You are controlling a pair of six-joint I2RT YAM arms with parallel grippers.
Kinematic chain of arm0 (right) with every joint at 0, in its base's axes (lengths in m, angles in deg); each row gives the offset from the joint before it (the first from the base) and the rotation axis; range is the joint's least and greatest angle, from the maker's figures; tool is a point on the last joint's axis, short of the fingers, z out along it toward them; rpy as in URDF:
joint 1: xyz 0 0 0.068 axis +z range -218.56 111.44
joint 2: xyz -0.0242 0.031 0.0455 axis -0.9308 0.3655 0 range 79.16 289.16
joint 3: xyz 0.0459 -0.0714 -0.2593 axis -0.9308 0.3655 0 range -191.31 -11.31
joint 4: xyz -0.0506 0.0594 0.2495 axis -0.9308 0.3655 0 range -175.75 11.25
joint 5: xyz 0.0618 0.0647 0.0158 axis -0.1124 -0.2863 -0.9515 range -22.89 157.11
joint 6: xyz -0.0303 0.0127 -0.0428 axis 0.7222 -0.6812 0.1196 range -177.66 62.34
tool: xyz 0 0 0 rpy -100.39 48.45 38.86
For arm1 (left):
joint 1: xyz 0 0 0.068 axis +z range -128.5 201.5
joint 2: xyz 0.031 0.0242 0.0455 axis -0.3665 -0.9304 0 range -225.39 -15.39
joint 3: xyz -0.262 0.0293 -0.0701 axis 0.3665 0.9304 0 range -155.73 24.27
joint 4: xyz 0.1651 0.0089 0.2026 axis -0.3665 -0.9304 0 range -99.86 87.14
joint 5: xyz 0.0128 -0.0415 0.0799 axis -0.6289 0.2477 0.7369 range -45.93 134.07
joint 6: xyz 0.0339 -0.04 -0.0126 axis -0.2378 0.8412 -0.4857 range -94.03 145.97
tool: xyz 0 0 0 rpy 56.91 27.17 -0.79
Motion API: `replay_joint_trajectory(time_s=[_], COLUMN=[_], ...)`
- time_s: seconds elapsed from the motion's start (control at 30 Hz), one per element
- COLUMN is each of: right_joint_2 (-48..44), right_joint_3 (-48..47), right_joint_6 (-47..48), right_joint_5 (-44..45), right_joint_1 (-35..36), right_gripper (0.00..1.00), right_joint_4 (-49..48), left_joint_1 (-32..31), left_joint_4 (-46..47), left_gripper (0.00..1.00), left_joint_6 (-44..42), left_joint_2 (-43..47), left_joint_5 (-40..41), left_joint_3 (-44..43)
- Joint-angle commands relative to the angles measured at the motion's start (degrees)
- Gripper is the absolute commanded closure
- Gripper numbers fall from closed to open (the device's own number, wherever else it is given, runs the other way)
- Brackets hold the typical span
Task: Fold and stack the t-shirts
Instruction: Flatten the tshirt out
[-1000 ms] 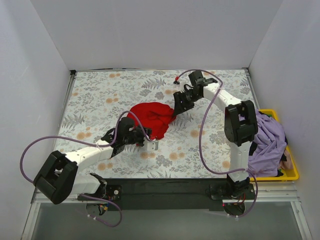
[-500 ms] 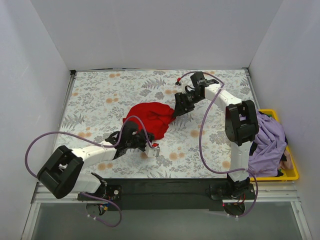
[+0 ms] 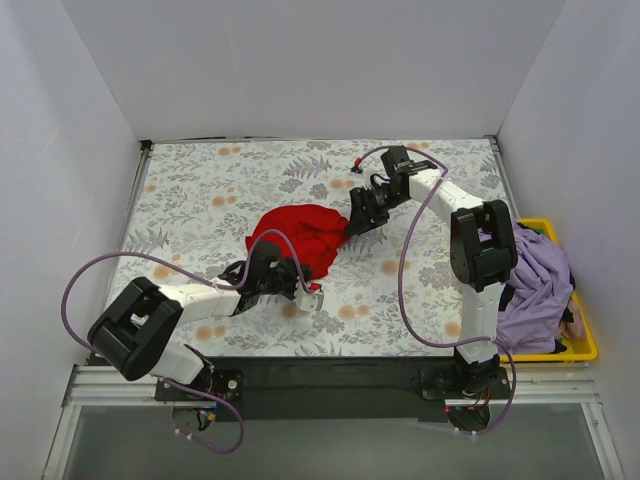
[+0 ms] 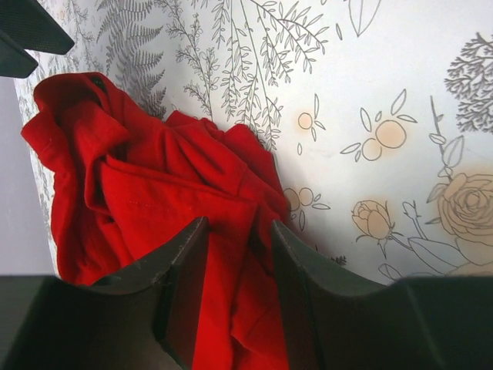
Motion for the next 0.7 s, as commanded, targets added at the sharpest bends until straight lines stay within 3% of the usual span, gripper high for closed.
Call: replay_joint_trajectory(time_s=[0.0, 0.27, 0.43, 0.67], right_joint_2=[-0.9, -0.3, -0.2, -0.8], right_joint_3=[0.6, 0.5, 0.6, 1.1], right_joint_6=[0.0, -0.1, -0.1, -0.3], right_joint_5=[-1.2, -1.2, -1.3, -3.1], right_joint_1=[0.1, 0.2, 0.1, 0.3], right_gripper=[0.40, 0.40, 0.39, 0.32], right_joint_4=[-0.1, 0.0, 0.0, -0.4], left_joint_1=[-0.3, -0.4, -0.3, 1.1], left_joint_4=[3.3, 4.8, 2.7, -4.2], left_gripper=[0.64, 0.80, 1.00, 1.00], left_joint_6=[0.7, 2.9, 4.8, 16.3], left_joint_2=[-0.8, -1.3, 1.6, 7.0], left_joint_5=[0.0, 0.5, -1.6, 0.3], left_joint_3=[-2.8, -4.4, -5.1, -11.8])
